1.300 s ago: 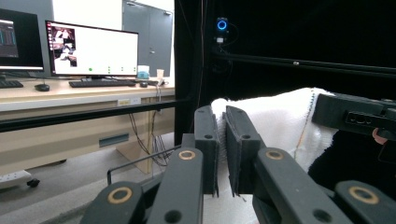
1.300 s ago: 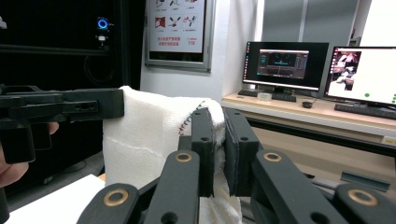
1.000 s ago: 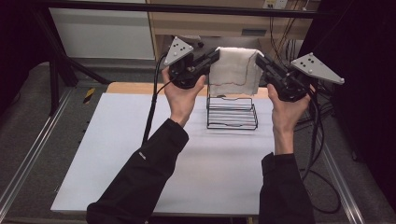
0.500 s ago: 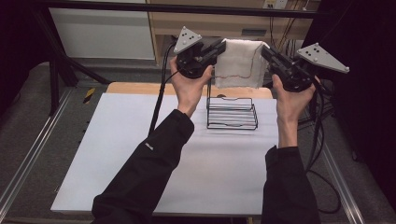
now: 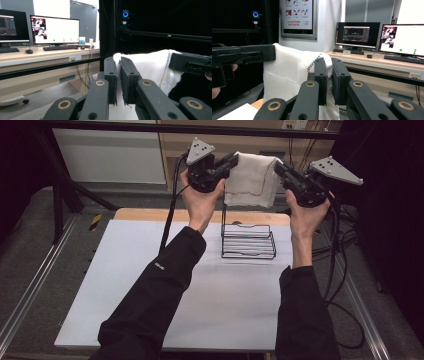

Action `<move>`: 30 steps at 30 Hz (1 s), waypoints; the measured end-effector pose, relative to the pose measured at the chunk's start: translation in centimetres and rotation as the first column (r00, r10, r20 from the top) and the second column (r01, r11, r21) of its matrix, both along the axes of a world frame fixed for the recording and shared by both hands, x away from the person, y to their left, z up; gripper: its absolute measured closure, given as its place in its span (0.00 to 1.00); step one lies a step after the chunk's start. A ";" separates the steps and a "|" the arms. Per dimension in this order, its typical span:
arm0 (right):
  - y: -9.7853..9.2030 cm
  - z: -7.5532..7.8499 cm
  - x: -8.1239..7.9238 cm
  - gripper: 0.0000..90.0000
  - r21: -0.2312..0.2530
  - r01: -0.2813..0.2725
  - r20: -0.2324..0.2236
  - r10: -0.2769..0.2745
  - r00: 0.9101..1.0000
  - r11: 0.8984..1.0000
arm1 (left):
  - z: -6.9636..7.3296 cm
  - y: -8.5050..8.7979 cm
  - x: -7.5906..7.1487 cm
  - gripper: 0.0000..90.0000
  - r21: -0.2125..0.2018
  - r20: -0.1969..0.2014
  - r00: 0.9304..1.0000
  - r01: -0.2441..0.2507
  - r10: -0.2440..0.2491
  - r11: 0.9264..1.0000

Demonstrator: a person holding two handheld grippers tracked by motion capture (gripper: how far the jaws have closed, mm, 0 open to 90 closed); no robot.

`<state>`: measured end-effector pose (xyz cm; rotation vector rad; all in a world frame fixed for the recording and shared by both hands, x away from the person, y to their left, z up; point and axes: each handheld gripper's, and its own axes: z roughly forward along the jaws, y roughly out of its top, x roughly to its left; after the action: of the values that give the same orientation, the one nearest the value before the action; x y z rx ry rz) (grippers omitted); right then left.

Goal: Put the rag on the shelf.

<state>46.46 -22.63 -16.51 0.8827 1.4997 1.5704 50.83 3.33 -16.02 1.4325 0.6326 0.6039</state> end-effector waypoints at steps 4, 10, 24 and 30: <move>0.1 0.0 0.6 0.93 0.000 0.000 -0.006 0.000 1.000 1.000 | -0.1 -0.1 0.6 0.93 -0.006 -0.008 1.000 -0.003 0.003 1.000; -0.1 0.1 1.3 0.93 0.004 0.000 -0.014 0.000 1.000 1.000 | -0.1 -0.3 1.2 0.93 -0.010 -0.005 1.000 -0.004 0.004 1.000; -1.3 -0.6 3.2 0.93 -0.004 0.009 -0.042 -0.009 0.999 1.000 | -1.3 -1.5 2.7 0.93 0.013 -0.008 1.000 -0.001 0.001 1.000; -1.7 -1.5 3.5 0.93 -0.004 0.009 -0.061 -0.009 0.998 1.000 | -2.1 -1.7 2.9 0.93 0.029 -0.018 1.000 0.007 -0.007 1.000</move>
<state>50.00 -24.33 -18.05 0.9413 1.5387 1.5466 53.70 1.58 -18.16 1.4686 0.6350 0.5977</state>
